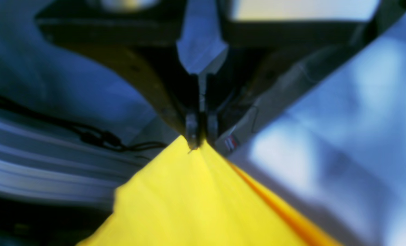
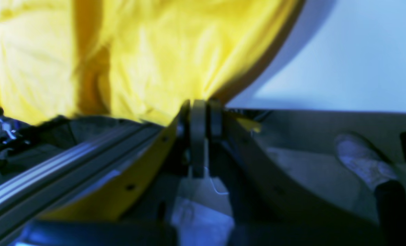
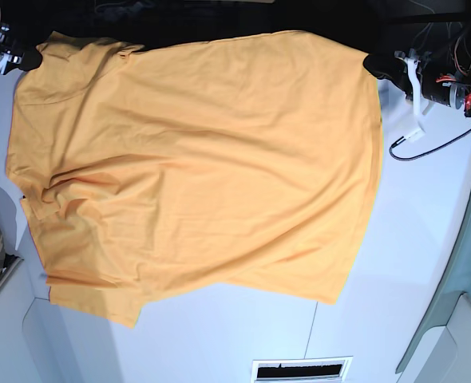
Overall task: Layout the t-shirt on the table in an organized manner, then fold the t-shirt properly
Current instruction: 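Grasp the shirt's shoulder corner with the left gripper, then pull the shirt taut lengthwise between the left and right grippers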
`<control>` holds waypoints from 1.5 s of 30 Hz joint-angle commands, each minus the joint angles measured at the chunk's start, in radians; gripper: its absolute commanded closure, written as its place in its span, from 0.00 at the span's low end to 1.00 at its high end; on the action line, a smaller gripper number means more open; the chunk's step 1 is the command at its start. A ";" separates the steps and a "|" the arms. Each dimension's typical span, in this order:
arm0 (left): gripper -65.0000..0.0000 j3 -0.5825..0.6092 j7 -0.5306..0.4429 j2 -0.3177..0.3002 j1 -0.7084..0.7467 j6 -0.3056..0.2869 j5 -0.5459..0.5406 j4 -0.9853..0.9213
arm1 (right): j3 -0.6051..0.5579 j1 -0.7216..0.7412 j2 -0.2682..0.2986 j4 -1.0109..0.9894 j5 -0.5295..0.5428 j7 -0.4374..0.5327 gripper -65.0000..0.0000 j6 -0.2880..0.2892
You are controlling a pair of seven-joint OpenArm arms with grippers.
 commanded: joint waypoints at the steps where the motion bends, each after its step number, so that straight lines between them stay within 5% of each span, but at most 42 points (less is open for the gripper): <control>1: 1.00 -0.008 0.022 -0.025 0.000 -0.006 -0.020 0.041 | 0.029 0.002 0.026 0.010 0.031 0.002 1.00 0.009; 11: 1.00 -0.021 0.093 -0.035 0.005 -0.006 -0.036 0.179 | 0.158 -0.053 0.051 0.014 0.130 -0.047 1.00 0.012; 24: 1.00 -0.214 0.082 -0.034 0.004 -0.006 -0.111 0.179 | 0.205 -0.097 0.056 0.177 0.143 -0.031 1.00 0.026; 34: 1.00 -0.230 -0.272 0.029 -0.011 -0.006 0.275 0.165 | 0.148 0.128 0.055 0.187 0.039 0.049 1.00 0.019; 45: 1.00 -0.228 -0.389 0.106 -0.173 -0.006 0.431 -0.045 | -0.145 0.375 0.042 0.069 -0.150 0.203 1.00 0.006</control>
